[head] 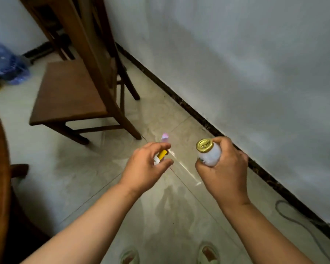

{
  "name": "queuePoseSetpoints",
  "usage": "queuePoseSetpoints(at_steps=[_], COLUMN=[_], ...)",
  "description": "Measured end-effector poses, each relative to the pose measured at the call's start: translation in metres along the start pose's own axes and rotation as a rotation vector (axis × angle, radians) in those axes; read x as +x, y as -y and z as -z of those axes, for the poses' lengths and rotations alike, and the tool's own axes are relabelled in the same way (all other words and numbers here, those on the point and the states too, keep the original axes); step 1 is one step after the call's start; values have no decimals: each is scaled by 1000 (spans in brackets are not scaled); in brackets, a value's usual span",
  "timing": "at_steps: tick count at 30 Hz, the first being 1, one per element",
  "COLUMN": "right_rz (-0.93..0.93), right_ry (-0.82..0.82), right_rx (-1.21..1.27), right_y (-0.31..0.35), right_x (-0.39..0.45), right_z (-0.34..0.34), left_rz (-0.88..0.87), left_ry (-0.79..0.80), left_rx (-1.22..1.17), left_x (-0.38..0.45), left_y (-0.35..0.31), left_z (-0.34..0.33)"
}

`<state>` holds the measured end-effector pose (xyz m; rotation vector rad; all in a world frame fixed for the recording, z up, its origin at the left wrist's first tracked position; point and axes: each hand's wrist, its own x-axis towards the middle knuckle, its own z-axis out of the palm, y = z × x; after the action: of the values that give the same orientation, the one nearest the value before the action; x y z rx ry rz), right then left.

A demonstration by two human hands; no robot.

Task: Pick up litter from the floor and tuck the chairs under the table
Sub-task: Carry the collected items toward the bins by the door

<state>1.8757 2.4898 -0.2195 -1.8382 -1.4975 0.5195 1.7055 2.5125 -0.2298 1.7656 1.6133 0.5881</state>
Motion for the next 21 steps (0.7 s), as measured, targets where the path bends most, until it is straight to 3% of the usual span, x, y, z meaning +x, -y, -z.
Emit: queuePoseSetpoints(at_steps=[7, 13, 21], right_rz=[67, 96, 134], right_ry=[141, 379, 495], right_rx=[123, 129, 133], right_y=[56, 99, 186], right_x=[39, 74, 148], right_z=[63, 50, -21], left_rz=[142, 161, 302], left_ry=[-370, -408, -540], left_rx=[78, 101, 14], left_x=[-15, 0, 63], left_y=[-67, -75, -21], left_z=[59, 96, 179])
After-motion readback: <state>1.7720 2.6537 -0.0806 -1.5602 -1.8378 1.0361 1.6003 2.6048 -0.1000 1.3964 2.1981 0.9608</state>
